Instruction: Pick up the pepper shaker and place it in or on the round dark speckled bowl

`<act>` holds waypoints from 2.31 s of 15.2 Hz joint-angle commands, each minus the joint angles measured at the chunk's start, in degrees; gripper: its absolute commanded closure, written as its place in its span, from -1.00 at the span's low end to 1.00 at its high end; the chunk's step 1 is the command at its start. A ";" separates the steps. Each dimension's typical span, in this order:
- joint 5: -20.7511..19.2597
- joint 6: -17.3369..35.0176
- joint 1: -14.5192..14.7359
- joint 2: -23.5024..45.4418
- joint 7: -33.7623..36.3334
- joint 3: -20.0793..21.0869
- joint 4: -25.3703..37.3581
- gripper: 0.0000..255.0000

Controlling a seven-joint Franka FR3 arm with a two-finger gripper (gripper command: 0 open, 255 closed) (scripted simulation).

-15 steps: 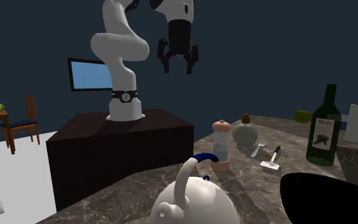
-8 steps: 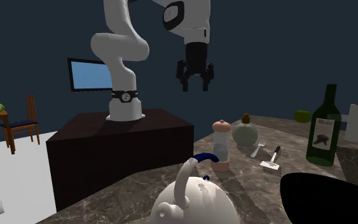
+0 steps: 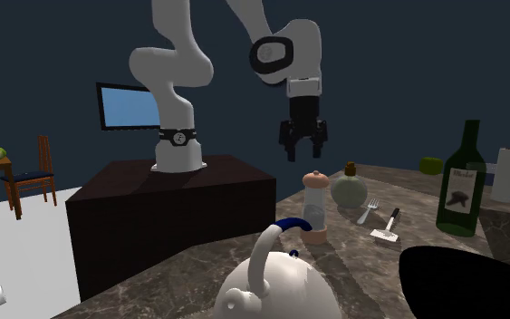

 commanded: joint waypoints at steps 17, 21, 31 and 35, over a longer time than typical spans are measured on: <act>-25.43 5.29 10.62 13.66 20.29 -13.25 6.21 -1.00; -25.42 5.28 10.61 13.66 20.28 -13.24 6.22 1.00; -19.34 3.22 6.96 9.91 15.47 -8.46 4.88 1.00; -12.36 1.10 3.58 5.96 10.14 -3.77 3.81 1.00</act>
